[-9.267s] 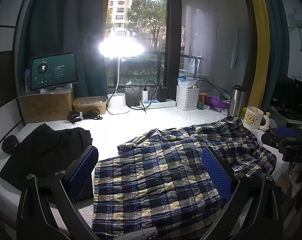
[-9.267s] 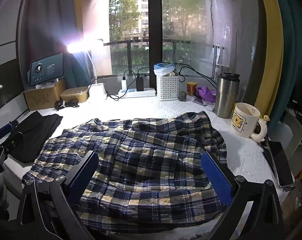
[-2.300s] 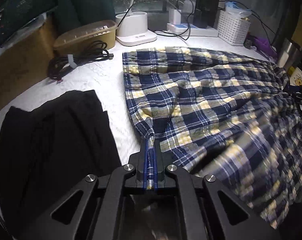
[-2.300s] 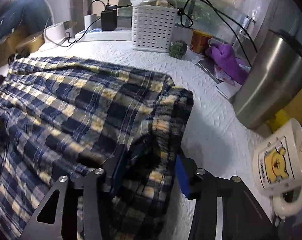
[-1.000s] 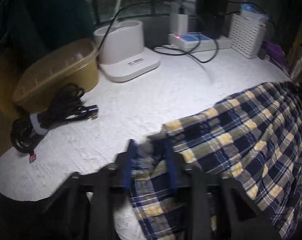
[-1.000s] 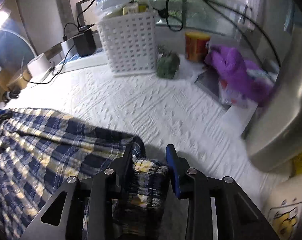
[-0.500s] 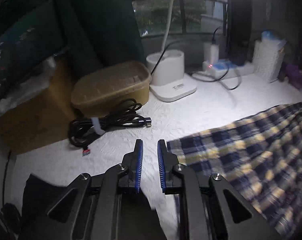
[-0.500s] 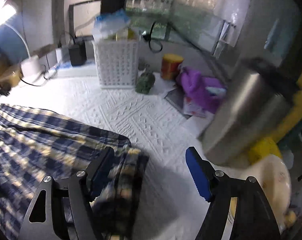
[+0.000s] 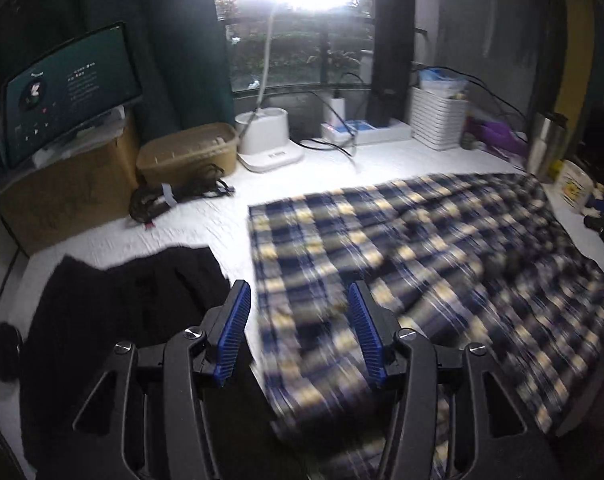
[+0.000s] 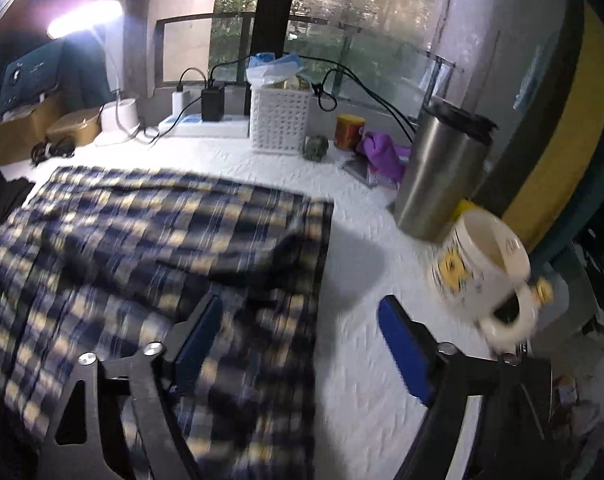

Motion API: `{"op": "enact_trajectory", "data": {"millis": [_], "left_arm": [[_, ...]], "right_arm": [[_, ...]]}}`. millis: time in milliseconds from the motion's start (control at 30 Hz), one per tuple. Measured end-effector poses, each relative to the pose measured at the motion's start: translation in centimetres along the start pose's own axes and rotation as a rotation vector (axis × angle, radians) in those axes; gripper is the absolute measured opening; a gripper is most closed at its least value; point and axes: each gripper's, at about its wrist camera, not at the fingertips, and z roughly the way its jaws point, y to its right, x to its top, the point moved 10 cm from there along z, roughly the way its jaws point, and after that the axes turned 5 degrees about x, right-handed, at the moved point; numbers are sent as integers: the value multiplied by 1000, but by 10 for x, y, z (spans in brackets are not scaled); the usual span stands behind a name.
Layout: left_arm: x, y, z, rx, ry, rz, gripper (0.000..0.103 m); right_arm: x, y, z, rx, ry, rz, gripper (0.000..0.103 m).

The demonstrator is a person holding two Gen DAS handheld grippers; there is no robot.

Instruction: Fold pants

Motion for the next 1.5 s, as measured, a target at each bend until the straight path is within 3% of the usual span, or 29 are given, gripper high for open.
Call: {"op": "enact_trajectory", "data": {"millis": [367,500,733,833,1067,1300,1367,1500], "left_arm": [[-59,28,-27,-64,-27,-25,51],[-73,34,-36,-74,-29,-27,51],[-89,41,-55,-87,-25,-22,52],[-95,41,-59,-89,-28,-24,52],[-105,38,-57,-86,-55,-31,53],[-105,42,-56,-112,-50,-25,54],[-106,46,-56,-131,-51,-16,63],[-108,56,-60,-170,-43,19,68]], "right_arm": [[-83,-1,-46,-72,-22,9,94],[-108,-5,-59,-105,-31,-34,102],[-138,-14,-71,-121,-51,-84,103],[-145,-31,-64,-136,-63,-167,103],[-121,-64,-50,-179,7,-338,103],[-77,-76,-46,-34,88,-321,103],[-67,-73,-41,22,79,-279,103],[-52,-66,-28,102,39,-185,102]]}}
